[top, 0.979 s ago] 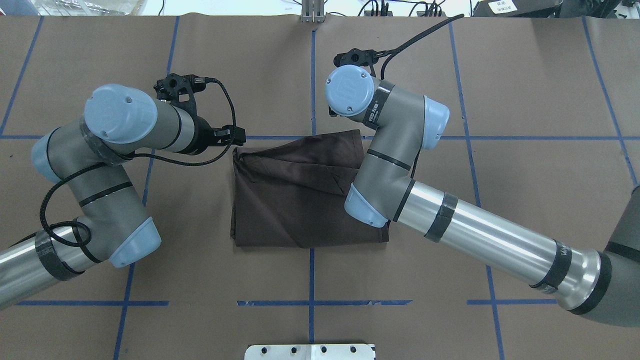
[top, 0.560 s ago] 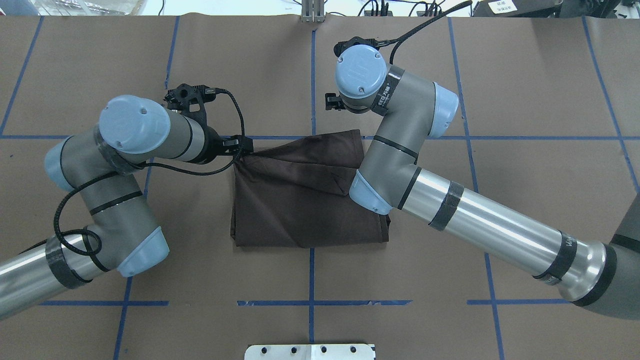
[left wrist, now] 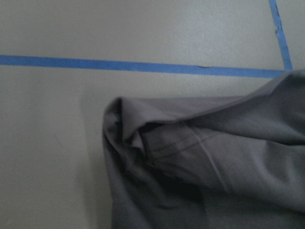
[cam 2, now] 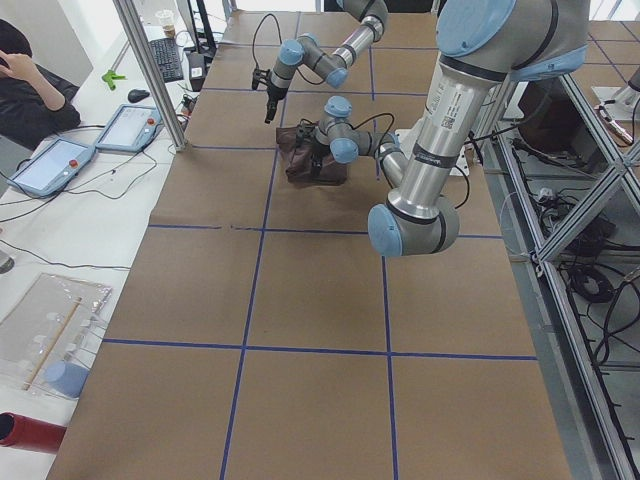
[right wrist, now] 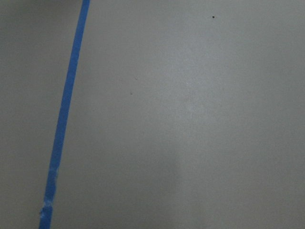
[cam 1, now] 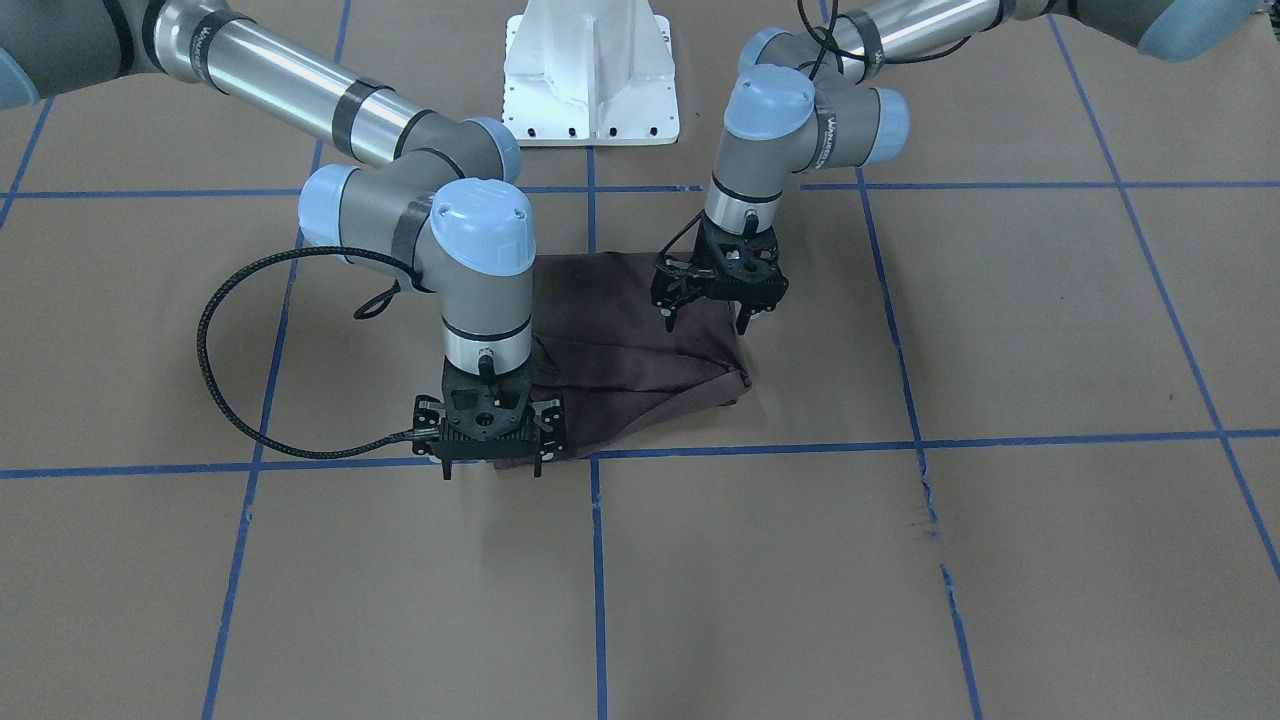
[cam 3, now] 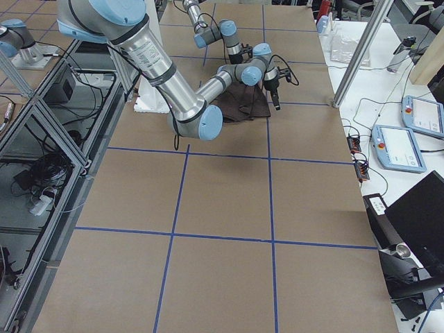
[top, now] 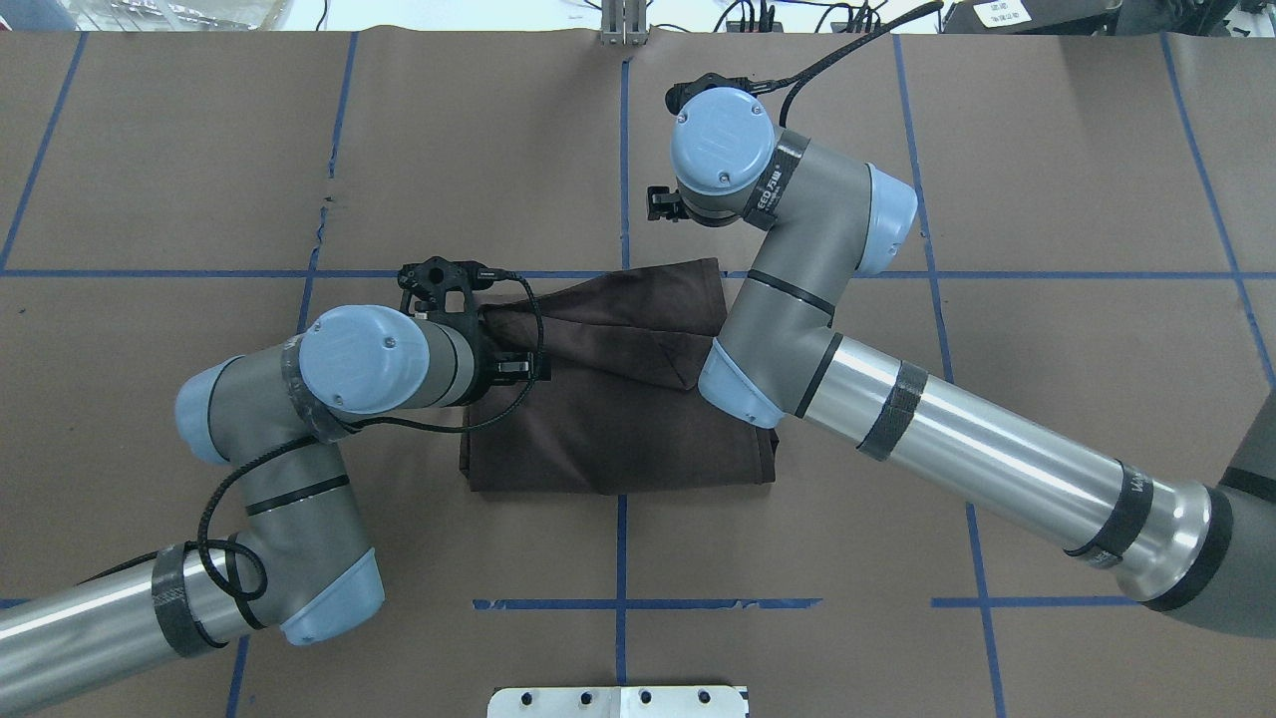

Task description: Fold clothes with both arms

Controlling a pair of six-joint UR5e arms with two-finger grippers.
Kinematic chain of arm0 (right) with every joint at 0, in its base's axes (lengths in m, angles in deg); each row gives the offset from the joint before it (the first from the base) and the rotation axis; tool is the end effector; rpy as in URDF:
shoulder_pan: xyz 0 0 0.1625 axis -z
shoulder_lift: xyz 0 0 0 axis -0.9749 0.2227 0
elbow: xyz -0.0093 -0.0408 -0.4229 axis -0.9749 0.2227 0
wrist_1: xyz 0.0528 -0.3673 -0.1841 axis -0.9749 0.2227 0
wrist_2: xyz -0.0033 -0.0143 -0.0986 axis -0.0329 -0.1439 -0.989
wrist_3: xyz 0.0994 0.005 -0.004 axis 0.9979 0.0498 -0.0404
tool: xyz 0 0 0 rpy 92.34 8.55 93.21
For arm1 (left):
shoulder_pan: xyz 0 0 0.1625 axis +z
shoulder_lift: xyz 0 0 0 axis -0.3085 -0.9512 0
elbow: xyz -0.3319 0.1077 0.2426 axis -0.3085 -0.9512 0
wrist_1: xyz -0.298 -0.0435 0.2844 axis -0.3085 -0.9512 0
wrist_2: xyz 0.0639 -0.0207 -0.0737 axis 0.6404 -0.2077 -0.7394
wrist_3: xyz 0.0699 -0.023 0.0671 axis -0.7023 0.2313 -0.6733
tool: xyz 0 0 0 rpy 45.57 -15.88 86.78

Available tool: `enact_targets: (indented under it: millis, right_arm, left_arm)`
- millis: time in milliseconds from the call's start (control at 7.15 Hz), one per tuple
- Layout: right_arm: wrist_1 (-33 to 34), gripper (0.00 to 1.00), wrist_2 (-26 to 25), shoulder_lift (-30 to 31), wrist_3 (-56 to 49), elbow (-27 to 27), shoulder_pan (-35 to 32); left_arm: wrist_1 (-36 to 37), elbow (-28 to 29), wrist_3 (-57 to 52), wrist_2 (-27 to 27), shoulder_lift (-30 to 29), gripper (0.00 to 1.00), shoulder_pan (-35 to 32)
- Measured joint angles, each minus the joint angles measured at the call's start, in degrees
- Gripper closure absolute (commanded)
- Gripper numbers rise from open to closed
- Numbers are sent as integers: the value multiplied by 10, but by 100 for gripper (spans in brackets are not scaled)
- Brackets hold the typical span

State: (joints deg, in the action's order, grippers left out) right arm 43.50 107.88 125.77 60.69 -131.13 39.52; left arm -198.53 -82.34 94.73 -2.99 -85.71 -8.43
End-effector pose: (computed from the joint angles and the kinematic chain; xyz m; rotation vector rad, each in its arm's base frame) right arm -0.5442 -0.5832 0.2319 0.3921 -0.6486 0.1183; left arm 0.5501 -0.4164 0.2835 0.3068 0.8975 -0.1315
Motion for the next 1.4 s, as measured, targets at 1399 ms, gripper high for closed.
enact_targets:
  millis: [1399]
  right_arm:
    - [0,0,14,38,2,-65,6]
  left_arm:
    - [1,228,-42,-42,-130,0,-129]
